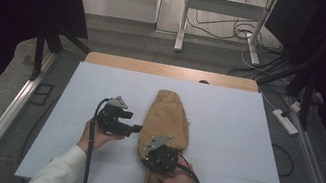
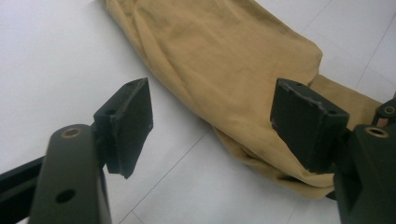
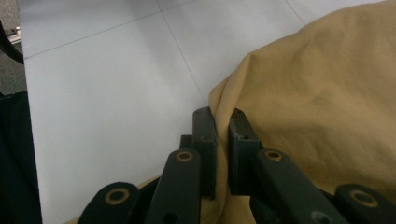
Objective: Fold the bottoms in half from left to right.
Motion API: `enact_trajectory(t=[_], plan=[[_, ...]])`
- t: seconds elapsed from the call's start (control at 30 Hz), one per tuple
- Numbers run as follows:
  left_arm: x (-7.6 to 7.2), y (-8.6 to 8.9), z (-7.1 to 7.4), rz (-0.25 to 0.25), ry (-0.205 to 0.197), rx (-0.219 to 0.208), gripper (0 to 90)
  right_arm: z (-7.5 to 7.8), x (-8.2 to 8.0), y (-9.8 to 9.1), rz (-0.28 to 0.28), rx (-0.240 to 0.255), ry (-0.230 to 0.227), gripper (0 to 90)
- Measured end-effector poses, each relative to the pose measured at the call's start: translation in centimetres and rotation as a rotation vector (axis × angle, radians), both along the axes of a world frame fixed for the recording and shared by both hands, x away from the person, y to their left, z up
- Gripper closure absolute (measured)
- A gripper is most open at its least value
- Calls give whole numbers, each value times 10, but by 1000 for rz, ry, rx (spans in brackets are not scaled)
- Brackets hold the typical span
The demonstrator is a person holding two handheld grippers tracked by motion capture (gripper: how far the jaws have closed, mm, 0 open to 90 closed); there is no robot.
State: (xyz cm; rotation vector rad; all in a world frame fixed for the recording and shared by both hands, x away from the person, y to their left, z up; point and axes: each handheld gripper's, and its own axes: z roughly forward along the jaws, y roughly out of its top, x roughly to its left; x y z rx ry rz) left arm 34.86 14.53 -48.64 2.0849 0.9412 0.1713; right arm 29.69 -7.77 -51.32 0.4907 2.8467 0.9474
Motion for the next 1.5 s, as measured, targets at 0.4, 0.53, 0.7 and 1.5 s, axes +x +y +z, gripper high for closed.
enact_trajectory(t=[0.4,0.53,0.7,1.5], plan=[[-1,2,0,9,-3,-5,292,4,0,-5,-8,32,-35,553],[0,3,0,12,-3,-5,291,16,5,-17,-60,104,-48,425],[0,3,0,12,-2,-4,290,27,18,-38,-117,162,-41,397],[2,2,-5,1,8,4,284,22,60,-90,-255,153,-19,376]])
